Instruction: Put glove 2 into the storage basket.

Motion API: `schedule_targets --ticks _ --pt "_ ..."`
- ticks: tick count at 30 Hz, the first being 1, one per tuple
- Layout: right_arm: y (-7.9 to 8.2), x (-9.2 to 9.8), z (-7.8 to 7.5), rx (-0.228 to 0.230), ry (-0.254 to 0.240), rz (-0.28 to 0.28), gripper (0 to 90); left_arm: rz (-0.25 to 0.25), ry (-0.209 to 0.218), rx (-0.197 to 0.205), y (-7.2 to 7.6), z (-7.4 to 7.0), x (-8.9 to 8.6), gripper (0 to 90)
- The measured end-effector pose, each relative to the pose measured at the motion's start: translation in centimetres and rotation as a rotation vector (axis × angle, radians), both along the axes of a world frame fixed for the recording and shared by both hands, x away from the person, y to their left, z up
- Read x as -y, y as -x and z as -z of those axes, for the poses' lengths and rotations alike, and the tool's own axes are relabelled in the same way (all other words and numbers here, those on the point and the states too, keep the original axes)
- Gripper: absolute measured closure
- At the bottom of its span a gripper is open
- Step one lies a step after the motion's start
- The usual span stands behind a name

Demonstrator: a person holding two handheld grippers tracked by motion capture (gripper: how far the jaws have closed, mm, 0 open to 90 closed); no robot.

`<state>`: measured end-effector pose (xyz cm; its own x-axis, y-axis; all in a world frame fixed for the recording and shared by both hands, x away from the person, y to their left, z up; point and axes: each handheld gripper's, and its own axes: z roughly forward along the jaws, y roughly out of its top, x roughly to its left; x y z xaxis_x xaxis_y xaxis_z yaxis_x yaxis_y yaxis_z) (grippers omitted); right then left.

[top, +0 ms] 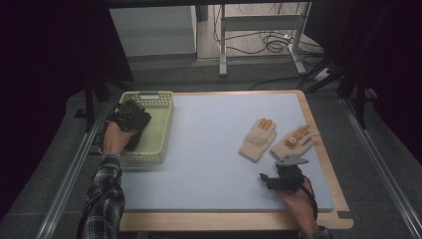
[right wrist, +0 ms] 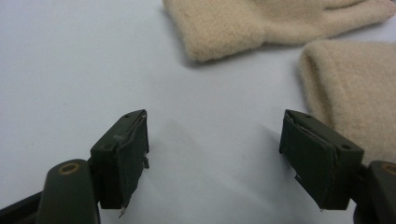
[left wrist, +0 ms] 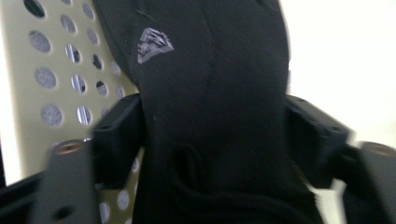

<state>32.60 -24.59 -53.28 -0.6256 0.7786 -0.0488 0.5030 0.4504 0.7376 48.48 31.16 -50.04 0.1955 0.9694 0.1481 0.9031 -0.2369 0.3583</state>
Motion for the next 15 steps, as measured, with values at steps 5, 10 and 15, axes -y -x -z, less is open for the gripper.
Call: schedule_targets --ticks 5,10,15 --pt "0.0 0.0 0.0 0.000 0.000 0.000 23.6 -0.003 0.033 0.017 0.7 -0.9 -0.7 7.8" --pt "0.0 0.0 0.0 0.000 0.000 0.000 23.6 -0.005 0.148 0.081 1.8 -2.9 -1.7 4.3" --pt "0.0 0.0 0.0 0.000 0.002 -0.001 23.6 0.048 0.219 0.147 3.2 -4.2 -1.9 2.4"
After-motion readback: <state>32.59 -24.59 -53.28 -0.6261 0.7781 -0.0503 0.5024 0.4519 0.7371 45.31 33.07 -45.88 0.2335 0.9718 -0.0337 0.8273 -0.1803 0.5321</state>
